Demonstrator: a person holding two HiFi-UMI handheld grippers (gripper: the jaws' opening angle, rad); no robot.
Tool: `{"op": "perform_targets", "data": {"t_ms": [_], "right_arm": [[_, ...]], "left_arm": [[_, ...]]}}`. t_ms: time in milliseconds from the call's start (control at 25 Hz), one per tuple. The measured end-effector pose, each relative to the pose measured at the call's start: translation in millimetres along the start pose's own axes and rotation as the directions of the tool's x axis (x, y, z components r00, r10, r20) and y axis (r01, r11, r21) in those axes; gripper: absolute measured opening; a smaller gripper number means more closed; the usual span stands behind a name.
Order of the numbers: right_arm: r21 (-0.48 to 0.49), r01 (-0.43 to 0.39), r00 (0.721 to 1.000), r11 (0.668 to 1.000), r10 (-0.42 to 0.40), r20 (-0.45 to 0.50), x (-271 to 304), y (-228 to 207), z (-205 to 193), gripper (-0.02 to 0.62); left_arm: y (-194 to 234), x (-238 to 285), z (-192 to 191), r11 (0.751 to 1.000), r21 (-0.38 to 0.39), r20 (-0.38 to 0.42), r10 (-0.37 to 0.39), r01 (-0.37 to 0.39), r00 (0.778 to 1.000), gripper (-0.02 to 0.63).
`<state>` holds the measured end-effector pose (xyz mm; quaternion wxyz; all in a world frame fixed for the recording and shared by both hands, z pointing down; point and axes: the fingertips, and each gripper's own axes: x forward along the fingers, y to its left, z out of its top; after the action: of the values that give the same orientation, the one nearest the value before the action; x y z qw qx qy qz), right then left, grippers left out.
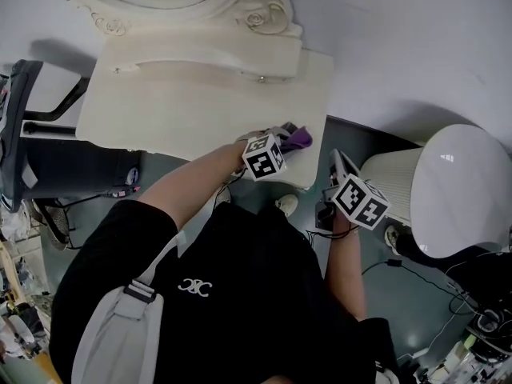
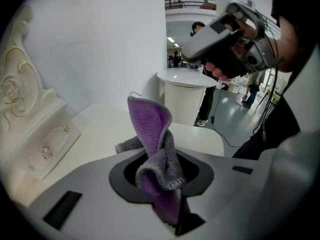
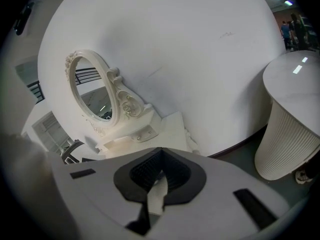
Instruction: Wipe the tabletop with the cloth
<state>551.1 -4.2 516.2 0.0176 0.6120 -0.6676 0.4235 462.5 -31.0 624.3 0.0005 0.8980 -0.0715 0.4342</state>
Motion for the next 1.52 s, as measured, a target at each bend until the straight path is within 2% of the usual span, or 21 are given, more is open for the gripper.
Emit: {"op": "perform_targets", "data": {"t_ms": [120, 280, 480, 640, 760, 840, 1040, 1200, 1280, 1400, 1520], "right_arm": [[-0.004, -0.020, 1.000, 1.000, 0.020, 0.004, 15, 23, -3, 0.012], [-0.012, -0.031, 0.999, 0.999, 0.031, -0.010, 33, 58, -16, 0.012], [-0.041, -0.047, 0.999, 0.998, 0.046, -0.028, 55, 96, -36, 0.012], [-0.081, -0.060, 0.997, 0.995, 0.056, -0.048, 74, 113, -43, 0.012], [-0.104, -0.074, 0.996, 0.992, 0.068, -0.058, 82, 130, -44, 0.012], [-0.115, -0.088, 0.995, 0.989, 0.081, -0.066, 87, 140, -46, 0.012], [-0.156, -0.107, 0.991, 0.982, 0.094, -0.090, 98, 161, -52, 0.012], [-0.167, -0.140, 0.986, 0.976, 0.122, -0.113, 112, 182, -61, 0.012], [-0.173, -0.157, 0.983, 0.972, 0.137, -0.121, 118, 194, -65, 0.012], [-0.183, -0.175, 0.979, 0.967, 0.153, -0.132, 128, 212, -73, 0.012], [-0.192, -0.178, 0.978, 0.965, 0.151, -0.147, 139, 228, -83, 0.012]], "left_arm": [[-18, -10, -12, 0.998, -0.001, 0.011, -0.055, 0.055, 0.998, 0.094], [-26, -30, -35, 0.990, -0.083, 0.019, -0.112, 0.113, 0.994, 0.094], [4, -46, -67, 0.973, -0.227, 0.028, -0.026, 0.031, 0.999, 0.094], [35, -56, -91, 0.928, -0.372, 0.033, 0.033, -0.018, 0.999, 0.094], [52, -70, -109, 0.894, -0.444, 0.034, 0.079, -0.055, 0.996, 0.094], [66, -80, -124, 0.863, -0.499, 0.041, 0.117, -0.081, 0.992, 0.094], [105, -117, -168, 0.753, -0.639, 0.035, 0.231, -0.156, 0.972, 0.094], [130, -148, -212, 0.704, -0.674, -0.005, 0.297, -0.223, 0.955, 0.094], [143, -167, -236, 0.673, -0.691, -0.029, 0.338, -0.263, 0.941, 0.094], [166, -199, -275, 0.607, -0.732, -0.056, 0.400, -0.310, 0.915, 0.094], [192, -235, -317, 0.546, -0.751, -0.095, 0.469, -0.373, 0.878, 0.094]]}}
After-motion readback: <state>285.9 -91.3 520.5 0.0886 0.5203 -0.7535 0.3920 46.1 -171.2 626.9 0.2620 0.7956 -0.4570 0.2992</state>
